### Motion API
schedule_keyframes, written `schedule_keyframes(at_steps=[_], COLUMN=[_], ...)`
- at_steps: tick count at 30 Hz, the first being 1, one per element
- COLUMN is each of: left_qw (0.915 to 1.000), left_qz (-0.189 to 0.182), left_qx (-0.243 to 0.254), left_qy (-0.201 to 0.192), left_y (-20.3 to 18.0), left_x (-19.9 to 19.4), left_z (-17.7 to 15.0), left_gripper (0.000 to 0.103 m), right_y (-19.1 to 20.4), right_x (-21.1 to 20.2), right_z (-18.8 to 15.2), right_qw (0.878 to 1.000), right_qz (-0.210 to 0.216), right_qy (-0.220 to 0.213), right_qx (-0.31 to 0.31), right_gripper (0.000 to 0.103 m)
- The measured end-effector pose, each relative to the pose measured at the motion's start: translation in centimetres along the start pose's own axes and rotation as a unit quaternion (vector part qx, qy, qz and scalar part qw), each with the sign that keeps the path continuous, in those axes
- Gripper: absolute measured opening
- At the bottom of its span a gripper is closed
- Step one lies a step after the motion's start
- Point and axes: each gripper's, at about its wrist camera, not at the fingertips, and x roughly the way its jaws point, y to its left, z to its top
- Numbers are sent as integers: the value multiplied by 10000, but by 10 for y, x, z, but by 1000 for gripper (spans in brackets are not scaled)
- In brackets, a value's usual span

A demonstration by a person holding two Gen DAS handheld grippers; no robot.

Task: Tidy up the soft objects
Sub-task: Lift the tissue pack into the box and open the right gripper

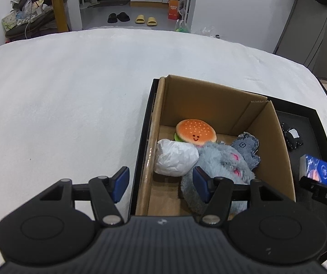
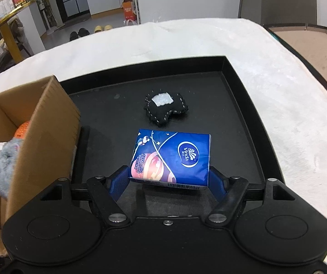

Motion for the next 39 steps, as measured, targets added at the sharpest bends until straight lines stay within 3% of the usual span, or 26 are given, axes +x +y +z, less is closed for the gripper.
schedule_keyframes(at_steps=[20, 39], left_qw=[9999, 9991], left_qz=[-133, -414], left_qx=[44, -35], left_qy=[42, 104], left_y=[28, 49], left_x=[-18, -19], left_z=[-12, -27], left_gripper=[60, 56], right_y=[24, 65], right_x=[-68, -92], right_z=[16, 22], right_qw=[9941, 9843], right_qz=[382, 1006], right_qy=[-920, -1300], right_qx=[-421, -645], right_gripper=[71, 71])
